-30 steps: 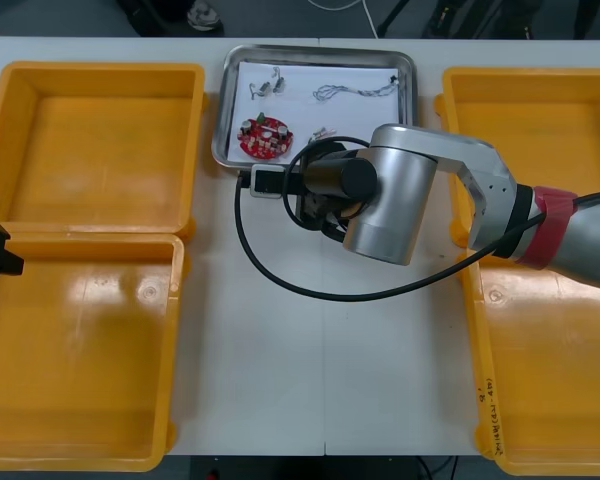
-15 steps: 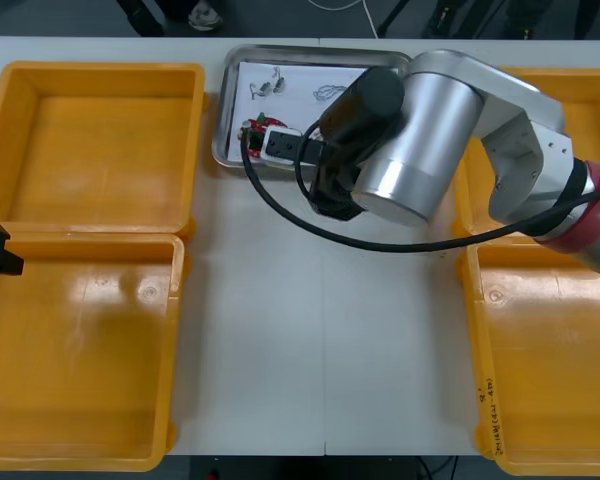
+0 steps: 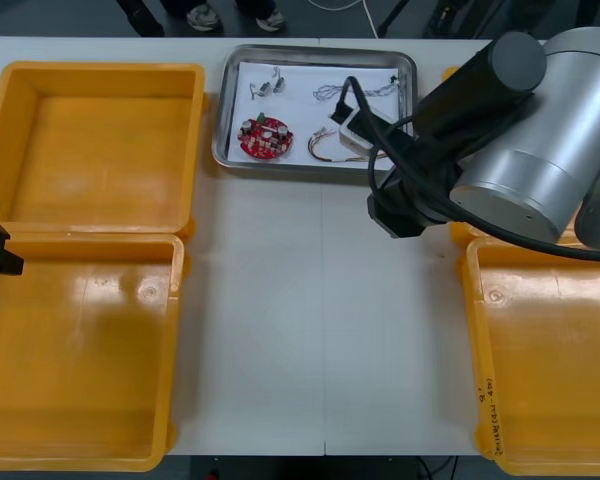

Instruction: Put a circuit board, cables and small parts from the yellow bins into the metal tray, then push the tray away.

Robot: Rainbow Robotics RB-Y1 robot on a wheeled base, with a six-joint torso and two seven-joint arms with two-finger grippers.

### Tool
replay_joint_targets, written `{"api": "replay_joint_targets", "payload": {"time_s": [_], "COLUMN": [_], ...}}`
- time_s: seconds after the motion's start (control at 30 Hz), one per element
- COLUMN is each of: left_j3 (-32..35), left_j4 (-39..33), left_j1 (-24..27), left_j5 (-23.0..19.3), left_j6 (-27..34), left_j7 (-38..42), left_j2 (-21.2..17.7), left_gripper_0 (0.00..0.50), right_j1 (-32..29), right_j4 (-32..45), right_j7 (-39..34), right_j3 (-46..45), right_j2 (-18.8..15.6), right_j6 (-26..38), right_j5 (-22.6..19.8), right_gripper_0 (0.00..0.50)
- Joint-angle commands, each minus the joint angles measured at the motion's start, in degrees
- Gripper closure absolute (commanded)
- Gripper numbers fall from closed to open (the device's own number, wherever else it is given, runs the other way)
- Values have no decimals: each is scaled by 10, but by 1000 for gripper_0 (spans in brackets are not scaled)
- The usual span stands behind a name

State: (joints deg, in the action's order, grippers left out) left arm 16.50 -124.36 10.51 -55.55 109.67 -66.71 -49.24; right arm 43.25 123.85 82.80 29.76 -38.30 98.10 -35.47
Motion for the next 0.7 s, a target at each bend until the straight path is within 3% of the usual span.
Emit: {"api": "replay_joint_targets", "payload": {"time_s": [0.03, 0.5, 0.7], "left_j3": [19, 19, 19], "left_j4": [-17, -17, -17], "left_j1": [-9, -9, -9], "left_j5": [5, 5, 5], "left_j6": [3, 3, 3], "left_j7": [-42, -42, -42], "left_j2": [-26, -26, -26], "left_gripper_0": [0, 0, 0], "right_j1": [-40, -127, -162], "right_j4": [54, 72, 52], "right_j7": [-77, -245, -241], "right_j3": [-59, -221, -279], "right_j2": [-36, -77, -99], "right_j6": [38, 115, 115], "right_j5": [2, -72, -80], "right_gripper_0": [0, 0, 0]}}
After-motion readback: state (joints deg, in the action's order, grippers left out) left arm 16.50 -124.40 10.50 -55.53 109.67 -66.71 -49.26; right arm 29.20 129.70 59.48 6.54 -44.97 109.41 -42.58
